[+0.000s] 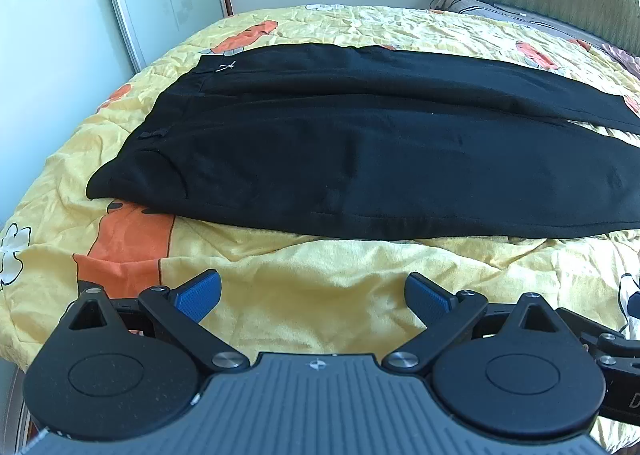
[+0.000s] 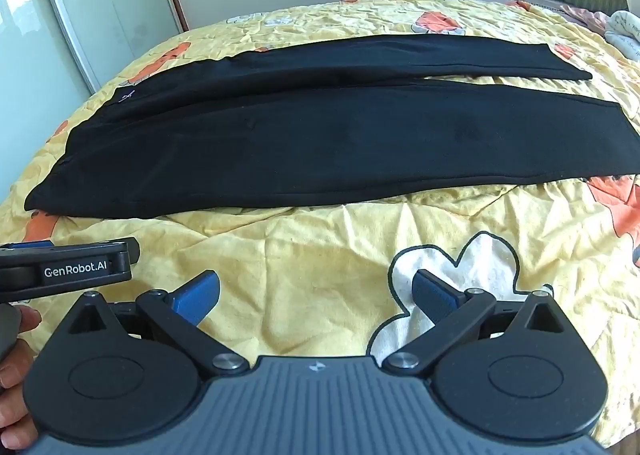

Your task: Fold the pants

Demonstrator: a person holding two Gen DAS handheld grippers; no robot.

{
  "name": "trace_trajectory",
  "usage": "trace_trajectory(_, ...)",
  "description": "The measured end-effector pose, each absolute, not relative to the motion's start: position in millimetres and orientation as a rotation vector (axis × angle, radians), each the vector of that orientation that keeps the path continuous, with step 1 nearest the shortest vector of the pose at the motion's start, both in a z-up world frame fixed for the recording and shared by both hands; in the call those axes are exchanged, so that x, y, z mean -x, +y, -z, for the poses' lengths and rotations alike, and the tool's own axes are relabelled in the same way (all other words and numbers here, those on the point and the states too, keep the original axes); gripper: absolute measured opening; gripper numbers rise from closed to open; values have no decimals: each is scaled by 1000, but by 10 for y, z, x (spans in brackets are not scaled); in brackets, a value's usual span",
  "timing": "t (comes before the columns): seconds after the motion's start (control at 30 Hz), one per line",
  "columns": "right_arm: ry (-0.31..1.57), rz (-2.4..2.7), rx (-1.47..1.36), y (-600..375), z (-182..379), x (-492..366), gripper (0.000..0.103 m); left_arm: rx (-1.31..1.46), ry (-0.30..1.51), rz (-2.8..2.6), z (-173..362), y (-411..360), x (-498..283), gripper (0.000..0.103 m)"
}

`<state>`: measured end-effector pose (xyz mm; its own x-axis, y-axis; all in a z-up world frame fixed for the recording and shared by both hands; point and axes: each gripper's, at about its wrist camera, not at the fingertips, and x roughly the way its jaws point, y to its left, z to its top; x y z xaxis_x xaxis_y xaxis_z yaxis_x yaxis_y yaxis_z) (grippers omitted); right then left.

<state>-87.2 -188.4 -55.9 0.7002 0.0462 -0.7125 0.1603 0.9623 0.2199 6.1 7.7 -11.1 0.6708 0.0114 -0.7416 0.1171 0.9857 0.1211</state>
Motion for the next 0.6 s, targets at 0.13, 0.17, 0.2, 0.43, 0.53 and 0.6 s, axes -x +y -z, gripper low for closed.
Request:
trace_trajectory(0.13, 801, 61, -270, -1877, 560, 864, 103, -163, 839, 59, 120, 88, -68, 100)
trace_trajectory(0.17, 802, 62, -267, -1872, 561, 863, 103, -165, 840, 59, 122, 88, -70, 100)
trace_trajectory(0.2, 801, 62, -265, -1869, 563, 865, 103, -167, 840, 59, 124, 87, -71, 100)
trace_trajectory(0.43, 804, 65, -267, -1868, 569, 856, 103, -176, 836, 62, 117, 82, -69, 100)
trace_trajectory(0.53, 803, 63, -266, -1867, 568, 854, 103, -176, 836, 62, 119, 83, -68, 100)
trace_trajectory(0.6, 804, 62, -265, -1863, 569, 854, 103, -175, 837, 61, 121, 84, -67, 100)
